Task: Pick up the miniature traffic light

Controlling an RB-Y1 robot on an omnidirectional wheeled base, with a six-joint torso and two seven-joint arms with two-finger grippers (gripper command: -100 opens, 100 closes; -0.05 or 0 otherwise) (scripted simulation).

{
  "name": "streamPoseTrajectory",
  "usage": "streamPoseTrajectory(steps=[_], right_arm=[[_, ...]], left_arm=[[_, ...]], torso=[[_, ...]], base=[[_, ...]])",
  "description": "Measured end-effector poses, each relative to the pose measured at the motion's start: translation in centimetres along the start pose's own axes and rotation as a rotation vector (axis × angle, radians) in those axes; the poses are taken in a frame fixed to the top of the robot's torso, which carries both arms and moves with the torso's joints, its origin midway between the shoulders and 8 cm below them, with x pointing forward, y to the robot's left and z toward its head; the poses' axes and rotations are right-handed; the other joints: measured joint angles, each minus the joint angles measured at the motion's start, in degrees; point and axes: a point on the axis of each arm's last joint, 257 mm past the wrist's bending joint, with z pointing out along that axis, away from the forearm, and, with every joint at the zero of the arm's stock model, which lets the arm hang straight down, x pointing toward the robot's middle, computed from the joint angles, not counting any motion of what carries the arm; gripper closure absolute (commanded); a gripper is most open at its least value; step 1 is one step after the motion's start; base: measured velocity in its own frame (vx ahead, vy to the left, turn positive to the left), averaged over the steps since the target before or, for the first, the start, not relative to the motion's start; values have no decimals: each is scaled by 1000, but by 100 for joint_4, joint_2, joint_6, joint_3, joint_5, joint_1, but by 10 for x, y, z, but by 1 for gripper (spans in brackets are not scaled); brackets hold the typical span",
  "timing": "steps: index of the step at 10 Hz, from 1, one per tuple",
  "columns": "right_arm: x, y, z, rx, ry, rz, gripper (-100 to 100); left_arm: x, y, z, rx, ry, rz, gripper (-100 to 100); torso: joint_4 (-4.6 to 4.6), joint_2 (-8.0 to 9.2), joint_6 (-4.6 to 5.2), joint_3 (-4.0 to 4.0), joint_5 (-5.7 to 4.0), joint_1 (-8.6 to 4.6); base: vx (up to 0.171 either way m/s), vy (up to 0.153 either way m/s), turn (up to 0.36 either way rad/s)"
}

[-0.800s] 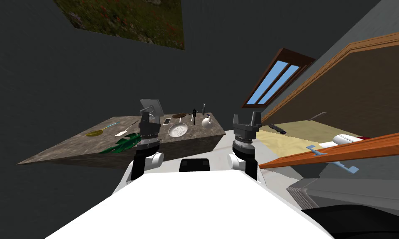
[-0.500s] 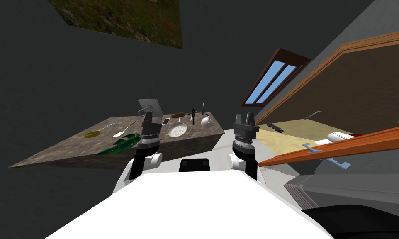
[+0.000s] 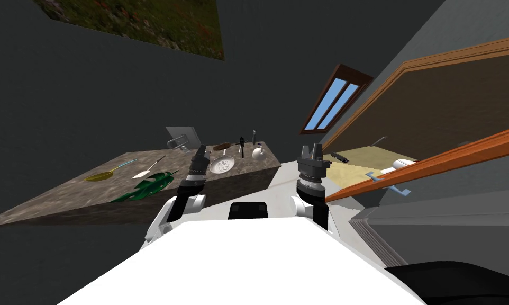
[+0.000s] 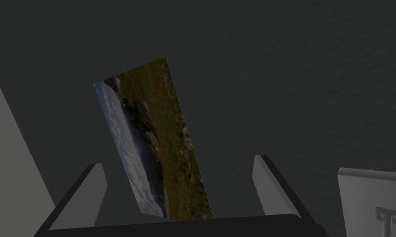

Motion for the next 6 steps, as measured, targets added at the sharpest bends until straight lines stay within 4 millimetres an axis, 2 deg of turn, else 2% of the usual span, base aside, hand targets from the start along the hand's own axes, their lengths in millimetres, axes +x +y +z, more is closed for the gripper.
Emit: streamPoseTrajectory(steps=[6], right_arm=[[0,0,0,0,0,0,0]], left_arm=[[17,59,3,-124,87,194,-100]], torso=[[-3,-15,0,-8,-2,-9]], base=[[-50,-54,-132]])
